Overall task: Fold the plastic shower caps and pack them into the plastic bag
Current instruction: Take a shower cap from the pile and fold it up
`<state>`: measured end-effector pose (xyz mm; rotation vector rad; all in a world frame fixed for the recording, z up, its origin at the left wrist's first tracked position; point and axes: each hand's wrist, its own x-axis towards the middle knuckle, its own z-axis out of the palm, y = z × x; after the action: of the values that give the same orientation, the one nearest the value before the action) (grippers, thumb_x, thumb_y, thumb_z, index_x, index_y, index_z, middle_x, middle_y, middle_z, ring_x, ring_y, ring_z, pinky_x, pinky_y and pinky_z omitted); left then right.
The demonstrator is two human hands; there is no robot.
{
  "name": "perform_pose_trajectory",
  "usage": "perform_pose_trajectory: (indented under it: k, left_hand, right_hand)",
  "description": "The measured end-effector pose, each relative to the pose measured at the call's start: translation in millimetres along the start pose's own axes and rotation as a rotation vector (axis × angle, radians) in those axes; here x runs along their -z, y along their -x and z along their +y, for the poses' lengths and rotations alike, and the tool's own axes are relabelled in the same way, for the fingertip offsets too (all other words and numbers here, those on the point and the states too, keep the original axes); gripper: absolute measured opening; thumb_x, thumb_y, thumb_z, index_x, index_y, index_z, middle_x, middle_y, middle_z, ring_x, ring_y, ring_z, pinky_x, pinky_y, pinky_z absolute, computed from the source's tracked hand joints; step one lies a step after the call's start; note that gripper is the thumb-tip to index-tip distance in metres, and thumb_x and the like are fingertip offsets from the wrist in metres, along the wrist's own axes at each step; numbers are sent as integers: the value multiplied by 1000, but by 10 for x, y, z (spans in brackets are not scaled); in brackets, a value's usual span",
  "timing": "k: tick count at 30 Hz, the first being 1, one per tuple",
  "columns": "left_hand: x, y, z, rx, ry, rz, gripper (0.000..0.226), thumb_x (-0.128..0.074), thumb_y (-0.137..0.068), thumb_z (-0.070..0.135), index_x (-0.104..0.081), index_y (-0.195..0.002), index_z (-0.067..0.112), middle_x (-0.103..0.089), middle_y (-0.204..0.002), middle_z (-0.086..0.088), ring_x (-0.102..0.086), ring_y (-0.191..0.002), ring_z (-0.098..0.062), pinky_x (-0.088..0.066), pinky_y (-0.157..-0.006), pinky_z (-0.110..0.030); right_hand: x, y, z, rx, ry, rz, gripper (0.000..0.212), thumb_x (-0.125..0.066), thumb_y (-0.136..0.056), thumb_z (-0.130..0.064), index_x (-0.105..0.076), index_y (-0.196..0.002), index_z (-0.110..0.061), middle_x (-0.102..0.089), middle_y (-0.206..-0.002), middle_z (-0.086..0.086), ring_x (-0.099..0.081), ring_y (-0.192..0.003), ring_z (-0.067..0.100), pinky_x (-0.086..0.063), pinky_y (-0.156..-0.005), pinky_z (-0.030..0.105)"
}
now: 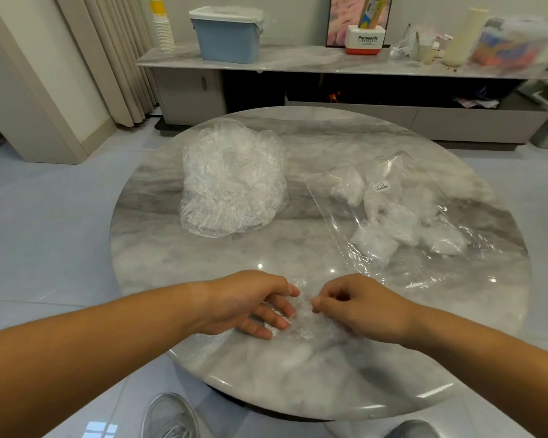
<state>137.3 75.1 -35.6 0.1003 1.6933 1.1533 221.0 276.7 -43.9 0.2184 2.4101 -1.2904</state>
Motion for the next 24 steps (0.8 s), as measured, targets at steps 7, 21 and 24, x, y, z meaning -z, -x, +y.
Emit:
perform_pose_trajectory:
  k: [7, 21, 24]
  left_hand:
    - [58, 8, -38, -27, 51, -33, 37, -56, -98, 24, -56, -135, 25, -66, -121, -13, -71, -108, -29, -54, -101, -47]
    - [190, -97, -109, -153, -119, 279, 53, -86, -79, 32, -56, -121, 21, -67, -95, -10, -71, -72, -20, -60, -71, -37]
    - [252, -182, -95, -196, -280, 366, 53, -90, -72, 40, -60, -112, 21, -65, -81, -4, -61, -65, -17, -54, -64, -34]
  right_hand:
    - [-137, 89, -68, 293, -214, 93, 15, -64, -92, -38, -73, -104, -35, -75, -101, -3, -69, -101, 17, -53, -98, 40]
    - [-346, 101, 85, 334, 296, -103, 58, -38, -96, -65, -41, -146, -37, -50, -140, -16, -42, -130, -7, -36, -112, 27]
    - [-373, 80, 79, 425, 458, -132, 62, -28, -95, -67, -55, -140, -33, -47, -148, -20, -30, -139, -6, -27, -118, 30]
